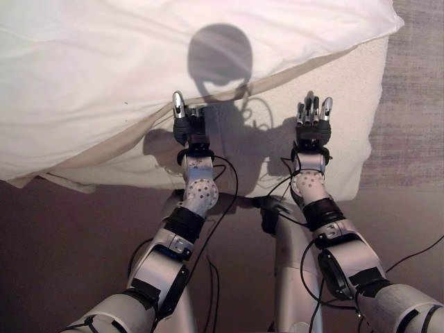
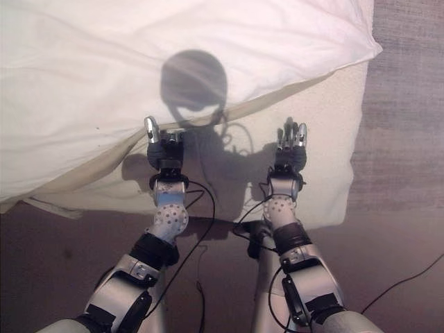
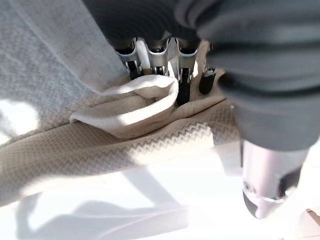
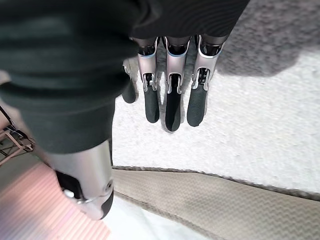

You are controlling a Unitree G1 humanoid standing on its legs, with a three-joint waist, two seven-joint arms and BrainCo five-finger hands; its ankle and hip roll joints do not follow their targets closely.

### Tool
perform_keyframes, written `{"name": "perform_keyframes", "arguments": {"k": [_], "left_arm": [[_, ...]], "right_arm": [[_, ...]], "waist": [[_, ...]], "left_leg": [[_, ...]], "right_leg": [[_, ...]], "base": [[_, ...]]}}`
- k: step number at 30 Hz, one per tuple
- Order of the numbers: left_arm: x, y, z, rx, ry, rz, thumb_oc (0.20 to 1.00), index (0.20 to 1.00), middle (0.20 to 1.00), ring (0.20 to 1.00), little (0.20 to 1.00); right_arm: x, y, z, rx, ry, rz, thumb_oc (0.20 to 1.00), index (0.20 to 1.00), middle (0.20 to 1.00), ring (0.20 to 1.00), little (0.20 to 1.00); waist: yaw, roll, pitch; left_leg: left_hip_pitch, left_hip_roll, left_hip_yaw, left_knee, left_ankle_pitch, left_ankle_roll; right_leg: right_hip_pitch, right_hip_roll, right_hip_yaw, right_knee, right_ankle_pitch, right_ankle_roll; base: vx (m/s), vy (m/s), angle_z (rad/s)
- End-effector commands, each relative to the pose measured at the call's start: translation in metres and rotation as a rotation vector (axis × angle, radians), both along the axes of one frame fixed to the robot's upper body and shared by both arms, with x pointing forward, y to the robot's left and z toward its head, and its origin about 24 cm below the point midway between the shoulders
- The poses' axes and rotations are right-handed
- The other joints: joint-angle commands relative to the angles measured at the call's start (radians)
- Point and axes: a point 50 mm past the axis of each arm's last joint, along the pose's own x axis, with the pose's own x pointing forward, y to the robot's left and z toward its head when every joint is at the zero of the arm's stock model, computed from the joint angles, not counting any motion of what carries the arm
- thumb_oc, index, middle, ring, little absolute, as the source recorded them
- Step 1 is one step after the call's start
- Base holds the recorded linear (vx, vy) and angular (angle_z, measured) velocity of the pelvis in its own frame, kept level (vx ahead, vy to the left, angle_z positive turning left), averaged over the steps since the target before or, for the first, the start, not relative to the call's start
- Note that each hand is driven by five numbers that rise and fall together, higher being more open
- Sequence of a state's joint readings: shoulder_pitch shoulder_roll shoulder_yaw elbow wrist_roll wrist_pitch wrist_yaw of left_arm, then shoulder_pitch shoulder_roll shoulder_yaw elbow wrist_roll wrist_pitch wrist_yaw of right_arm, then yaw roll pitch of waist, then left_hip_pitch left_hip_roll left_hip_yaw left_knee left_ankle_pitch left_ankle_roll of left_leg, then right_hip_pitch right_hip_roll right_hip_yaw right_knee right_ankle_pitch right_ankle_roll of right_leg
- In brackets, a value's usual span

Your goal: Make the bed

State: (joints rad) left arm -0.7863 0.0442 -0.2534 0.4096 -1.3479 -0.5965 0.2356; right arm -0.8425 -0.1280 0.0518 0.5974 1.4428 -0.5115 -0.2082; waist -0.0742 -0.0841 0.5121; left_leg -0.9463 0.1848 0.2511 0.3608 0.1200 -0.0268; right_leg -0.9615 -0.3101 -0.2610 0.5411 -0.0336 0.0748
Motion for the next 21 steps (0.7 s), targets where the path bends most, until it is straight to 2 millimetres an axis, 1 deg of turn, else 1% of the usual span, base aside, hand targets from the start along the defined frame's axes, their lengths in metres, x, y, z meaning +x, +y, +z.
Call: {"name": "perform_keyframes", "arguments": {"k": [1,3,4,5,6,10,11,12,14,17,21], "left_arm": [[-0.008,-0.015,0.027,0.08,-0.15,-0.05,1.0,1.0,1.0,1.0,1.0],[-0.009,-0.014,0.027,0.083,-0.153,-0.052,1.0,1.0,1.0,1.0,1.0],[-0.009,-0.014,0.027,0.09,-0.159,-0.058,1.0,1.0,1.0,1.0,1.0],[-0.009,-0.014,0.027,0.089,-0.159,-0.057,1.0,1.0,1.0,1.0,1.0],[-0.009,-0.014,0.028,0.091,-0.161,-0.057,1.0,1.0,1.0,1.0,1.0],[-0.009,-0.013,0.026,0.116,-0.165,-0.058,1.0,1.0,1.0,1.0,1.0],[-0.009,-0.013,0.026,0.12,-0.167,-0.057,1.0,1.0,1.0,1.0,1.0],[-0.009,-0.013,0.026,0.12,-0.167,-0.057,1.0,1.0,1.0,1.0,1.0],[-0.011,-0.011,0.027,0.128,-0.178,-0.047,1.0,1.0,1.0,1.0,1.0],[-0.012,-0.011,0.028,0.122,-0.184,-0.046,1.0,1.0,1.0,1.0,1.0],[-0.014,-0.012,0.029,0.123,-0.194,-0.049,1.0,1.0,1.0,1.0,1.0]], "right_arm": [[-0.004,-0.013,-0.015,-0.054,0.04,-0.041,1.0,1.0,1.0,1.0,1.0],[-0.003,-0.008,-0.008,-0.077,0.008,-0.013,1.0,1.0,1.0,1.0,1.0],[-0.003,0.0,0.004,-0.118,-0.049,0.028,1.0,1.0,1.0,1.0,1.0],[-0.003,0.001,0.004,-0.119,-0.049,0.029,1.0,1.0,1.0,1.0,1.0],[-0.002,0.002,0.009,-0.137,-0.065,0.039,1.0,1.0,1.0,1.0,1.0],[0.0,0.009,0.033,-0.217,-0.15,0.068,1.0,1.0,1.0,1.0,1.0],[0.001,0.009,0.04,-0.232,-0.168,0.068,1.0,1.0,1.0,1.0,1.0],[0.001,0.009,0.04,-0.232,-0.168,0.068,1.0,1.0,1.0,1.0,1.0],[0.003,0.011,0.055,-0.275,-0.195,0.062,1.0,1.0,1.0,1.0,1.0],[0.006,0.011,0.068,-0.3,-0.204,0.047,1.0,1.0,1.0,1.0,1.0],[0.01,0.01,0.078,-0.309,-0.194,0.035,1.0,1.0,1.0,1.0,1.0]], "waist": [[-0.026,0.038,-0.083],[-0.027,0.038,-0.086],[-0.022,0.034,-0.088],[-0.024,0.035,-0.088],[-0.022,0.034,-0.088],[-0.012,0.032,-0.086],[-0.009,0.035,-0.084],[-0.01,0.035,-0.084],[0.0,0.038,-0.083],[0.009,0.043,-0.079],[0.017,0.049,-0.073]], "left_leg": [[0.028,0.01,-0.034,0.087,-0.19,-0.034],[0.024,0.011,-0.037,0.087,-0.188,-0.034],[0.023,0.012,-0.039,0.08,-0.183,-0.035],[0.023,0.012,-0.04,0.079,-0.182,-0.035],[0.024,0.012,-0.041,0.075,-0.18,-0.036],[0.023,0.012,-0.044,0.066,-0.171,-0.038],[0.023,0.012,-0.046,0.066,-0.17,-0.039],[0.023,0.012,-0.047,0.066,-0.17,-0.039],[0.019,0.01,-0.052,0.066,-0.168,-0.039],[0.014,0.007,-0.062,0.059,-0.165,-0.039],[0.008,0.004,-0.07,0.058,-0.163,-0.039]], "right_leg": [[-0.033,0.071,-0.005,-0.088,0.067,0.055],[-0.032,0.072,-0.008,-0.089,0.067,0.054],[-0.033,0.072,-0.011,-0.09,0.067,0.052],[-0.032,0.072,-0.011,-0.091,0.067,0.052],[-0.031,0.072,-0.013,-0.092,0.066,0.052],[-0.026,0.072,-0.022,-0.089,0.062,0.051],[-0.026,0.071,-0.025,-0.088,0.061,0.05],[-0.026,0.071,-0.026,-0.088,0.06,0.05],[-0.028,0.072,-0.033,-0.08,0.056,0.05],[-0.032,0.071,-0.042,-0.074,0.05,0.051],[-0.035,0.069,-0.045,-0.068,0.044,0.051]], "base": [[0.0,0.0,0.0],[-0.01,-0.051,-0.02],[-0.01,-0.055,-0.03],[0.0,-0.056,-0.02],[0.0,-0.035,-0.01],[0.01,-0.043,0.0],[0.01,-0.021,0.04],[0.02,-0.028,0.04],[0.02,-0.036,0.02],[0.02,-0.021,0.05],[0.02,-0.017,0.08]]}}
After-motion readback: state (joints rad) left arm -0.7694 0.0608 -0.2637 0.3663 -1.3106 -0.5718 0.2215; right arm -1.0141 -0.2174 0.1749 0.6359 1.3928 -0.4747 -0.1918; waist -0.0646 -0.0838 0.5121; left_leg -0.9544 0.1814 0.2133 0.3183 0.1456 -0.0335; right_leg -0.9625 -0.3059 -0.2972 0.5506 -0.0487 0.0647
